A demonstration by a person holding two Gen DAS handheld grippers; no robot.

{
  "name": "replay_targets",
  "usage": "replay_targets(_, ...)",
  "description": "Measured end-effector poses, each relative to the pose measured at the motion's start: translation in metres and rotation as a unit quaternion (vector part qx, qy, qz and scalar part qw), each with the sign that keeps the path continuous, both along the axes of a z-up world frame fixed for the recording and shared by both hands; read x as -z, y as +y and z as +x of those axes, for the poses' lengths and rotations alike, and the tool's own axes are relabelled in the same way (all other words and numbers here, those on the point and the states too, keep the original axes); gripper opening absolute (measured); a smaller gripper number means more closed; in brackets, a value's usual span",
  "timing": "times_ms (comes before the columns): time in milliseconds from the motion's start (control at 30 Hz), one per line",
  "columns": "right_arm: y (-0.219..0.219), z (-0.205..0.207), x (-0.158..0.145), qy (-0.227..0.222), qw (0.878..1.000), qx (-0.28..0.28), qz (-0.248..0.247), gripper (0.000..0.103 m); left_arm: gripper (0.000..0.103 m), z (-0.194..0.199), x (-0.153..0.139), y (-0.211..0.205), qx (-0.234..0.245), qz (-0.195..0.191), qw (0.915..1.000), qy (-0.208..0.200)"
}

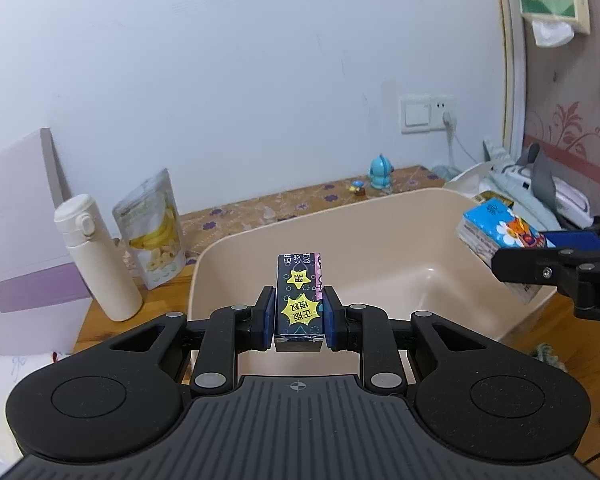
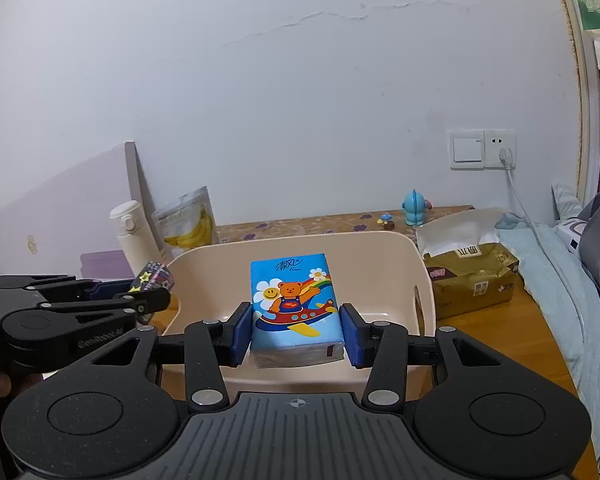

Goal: Organize objects
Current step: 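Lift both held items and carry them over the beige bin, then open both tools to drop the star box and tissue pack into the bin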

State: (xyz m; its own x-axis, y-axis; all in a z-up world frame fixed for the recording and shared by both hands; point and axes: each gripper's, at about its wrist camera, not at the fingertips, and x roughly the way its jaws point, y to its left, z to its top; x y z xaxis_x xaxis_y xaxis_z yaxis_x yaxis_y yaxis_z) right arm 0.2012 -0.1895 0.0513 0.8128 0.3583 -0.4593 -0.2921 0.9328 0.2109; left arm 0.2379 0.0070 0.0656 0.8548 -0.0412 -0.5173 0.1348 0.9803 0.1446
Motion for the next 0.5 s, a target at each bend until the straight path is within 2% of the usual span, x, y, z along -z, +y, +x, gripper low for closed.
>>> replay_targets(300,0.01,0.033,0.009,0.02,1.0,-0.002,-0.017,0.044,0.024,0.037,0.02,-0.005,0.004,0.004,0.9983,0.059)
replay_targets(500,0.017,0.05,0.021,0.051,0.998,-0.012,-0.038,0.044,0.024,0.054,0.034,-0.008,-0.002,0.0,0.9948,0.102)
